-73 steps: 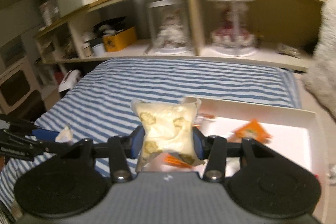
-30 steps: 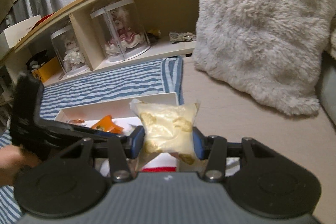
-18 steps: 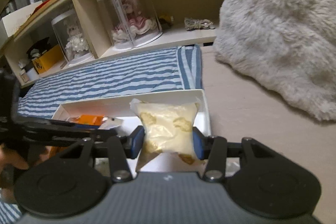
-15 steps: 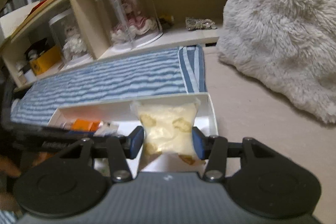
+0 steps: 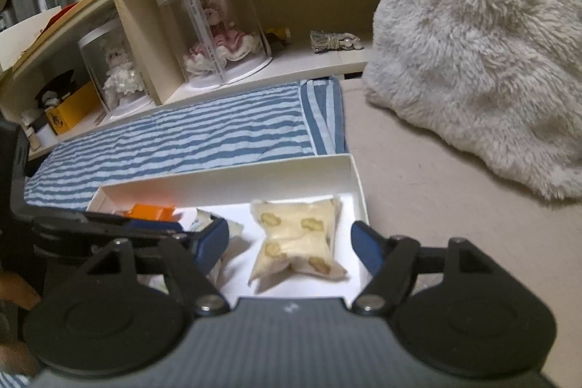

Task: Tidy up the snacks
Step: 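Withdraw both open tools up from the filled tray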

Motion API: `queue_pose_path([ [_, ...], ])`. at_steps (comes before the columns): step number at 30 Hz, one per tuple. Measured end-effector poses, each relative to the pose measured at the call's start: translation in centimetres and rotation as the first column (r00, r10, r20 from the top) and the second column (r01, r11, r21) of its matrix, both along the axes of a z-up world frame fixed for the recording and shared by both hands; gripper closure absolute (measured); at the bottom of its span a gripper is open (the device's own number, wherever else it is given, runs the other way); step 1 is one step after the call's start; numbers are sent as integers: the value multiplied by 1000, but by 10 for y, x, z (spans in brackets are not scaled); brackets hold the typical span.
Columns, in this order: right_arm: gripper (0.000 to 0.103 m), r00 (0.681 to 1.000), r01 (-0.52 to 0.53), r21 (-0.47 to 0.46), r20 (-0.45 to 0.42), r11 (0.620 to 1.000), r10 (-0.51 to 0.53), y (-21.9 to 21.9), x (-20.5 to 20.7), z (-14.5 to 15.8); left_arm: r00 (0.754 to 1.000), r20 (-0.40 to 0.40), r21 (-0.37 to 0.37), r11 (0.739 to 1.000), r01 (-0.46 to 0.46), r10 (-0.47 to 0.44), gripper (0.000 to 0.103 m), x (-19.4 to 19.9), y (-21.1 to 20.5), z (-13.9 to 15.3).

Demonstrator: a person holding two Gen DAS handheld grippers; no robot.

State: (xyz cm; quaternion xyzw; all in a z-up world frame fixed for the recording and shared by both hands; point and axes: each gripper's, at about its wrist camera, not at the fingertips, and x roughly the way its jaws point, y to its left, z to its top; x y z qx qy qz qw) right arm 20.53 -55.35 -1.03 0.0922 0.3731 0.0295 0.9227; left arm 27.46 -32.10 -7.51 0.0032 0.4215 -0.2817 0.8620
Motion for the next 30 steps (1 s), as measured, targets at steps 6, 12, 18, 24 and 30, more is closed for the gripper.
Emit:
queue_pose_path([
  [6, 20, 1000, 0, -5, -6, 1000, 0, 1, -13, 5, 1000, 8, 5, 1000, -9, 9, 13, -16, 11, 13],
  [12, 13, 1000, 1, -24, -11, 1000, -1, 7, -24, 17, 999, 10, 18, 999, -32, 32, 2, -32, 23, 26],
  [18, 1, 1000, -4, -63, 8, 998, 4, 17, -38, 36, 998, 20, 25, 998, -58, 57, 0, -49, 41, 44],
  [24, 1, 1000, 5, -106, 20, 994, -2, 32, -57, 52, 994, 74, 63, 994, -90, 85, 0, -72, 62, 64],
  [30, 1, 1000, 12, -125, 29, 992, -8, 50, -78, 66, 989, 93, 65, 991, -120, 113, 0, -97, 91, 83],
])
